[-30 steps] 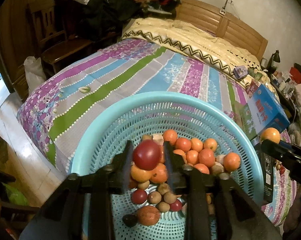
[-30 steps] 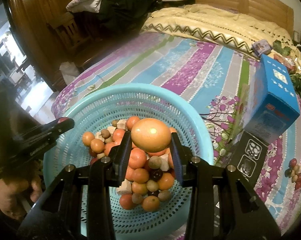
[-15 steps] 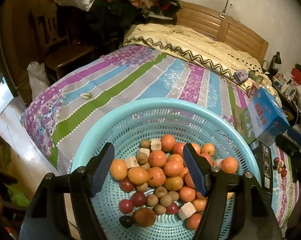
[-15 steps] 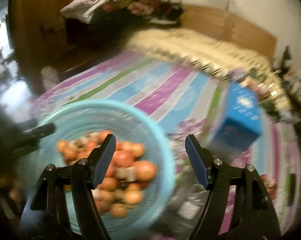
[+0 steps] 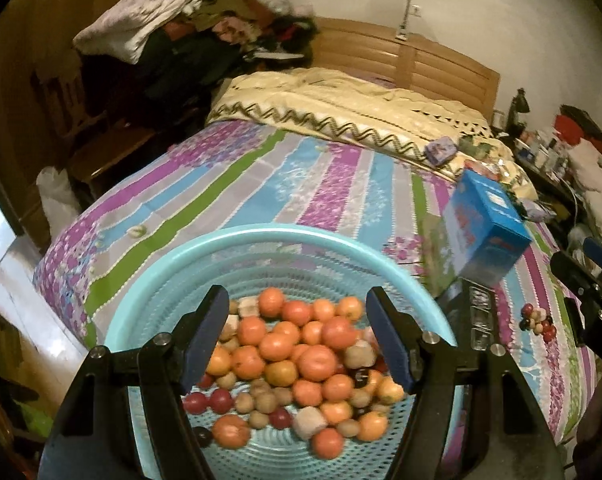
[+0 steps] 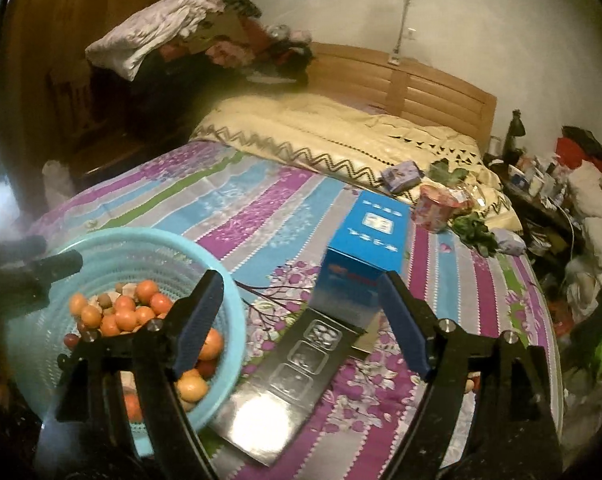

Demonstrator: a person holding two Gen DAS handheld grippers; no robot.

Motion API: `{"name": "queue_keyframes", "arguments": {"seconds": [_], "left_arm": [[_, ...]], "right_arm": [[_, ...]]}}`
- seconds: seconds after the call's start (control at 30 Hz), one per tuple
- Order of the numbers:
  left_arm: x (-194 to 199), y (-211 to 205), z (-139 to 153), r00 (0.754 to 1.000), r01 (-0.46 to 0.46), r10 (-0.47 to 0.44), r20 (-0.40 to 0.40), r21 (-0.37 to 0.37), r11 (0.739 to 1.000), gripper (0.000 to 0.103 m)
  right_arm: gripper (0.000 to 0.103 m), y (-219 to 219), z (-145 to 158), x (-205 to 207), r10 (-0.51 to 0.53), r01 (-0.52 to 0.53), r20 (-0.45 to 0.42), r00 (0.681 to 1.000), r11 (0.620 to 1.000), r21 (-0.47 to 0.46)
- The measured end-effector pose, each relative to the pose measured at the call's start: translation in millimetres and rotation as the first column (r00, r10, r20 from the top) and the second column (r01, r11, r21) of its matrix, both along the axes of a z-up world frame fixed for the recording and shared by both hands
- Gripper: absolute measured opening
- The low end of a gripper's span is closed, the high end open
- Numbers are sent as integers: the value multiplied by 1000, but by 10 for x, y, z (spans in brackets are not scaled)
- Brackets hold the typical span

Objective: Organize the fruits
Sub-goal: 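Move both open tools back to the fruit cluster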

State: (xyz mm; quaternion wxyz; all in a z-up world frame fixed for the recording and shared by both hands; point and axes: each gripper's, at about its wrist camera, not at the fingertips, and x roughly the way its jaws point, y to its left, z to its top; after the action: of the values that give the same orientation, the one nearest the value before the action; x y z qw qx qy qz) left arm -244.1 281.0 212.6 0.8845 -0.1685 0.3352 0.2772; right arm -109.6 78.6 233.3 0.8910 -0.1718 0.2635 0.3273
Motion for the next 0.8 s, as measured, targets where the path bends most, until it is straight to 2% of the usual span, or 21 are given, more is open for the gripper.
{"name": "queue_keyframes", "arguments": {"seconds": [0.23, 0.4, 0.63, 0.8], "left_arm": [[332, -526, 131, 996, 93, -93, -4, 47, 995, 73], [628, -1016, 210, 979, 202, -203, 8, 73, 977, 73], [1159, -1755, 221, 933, 358, -360, 10, 86, 930, 73], [1569, -2206, 84, 894, 447, -448, 5, 48, 893, 73]], "right_arm": [[84, -401, 1, 164, -51, 51, -12, 999, 998, 26], [84, -829, -87, 328, -76, 78, -38, 996, 996, 48], [84, -1570, -295, 777, -184, 188, -102, 978, 982, 32], [84, -2085, -429, 1002, -252, 257, -128, 959, 966, 30]]}}
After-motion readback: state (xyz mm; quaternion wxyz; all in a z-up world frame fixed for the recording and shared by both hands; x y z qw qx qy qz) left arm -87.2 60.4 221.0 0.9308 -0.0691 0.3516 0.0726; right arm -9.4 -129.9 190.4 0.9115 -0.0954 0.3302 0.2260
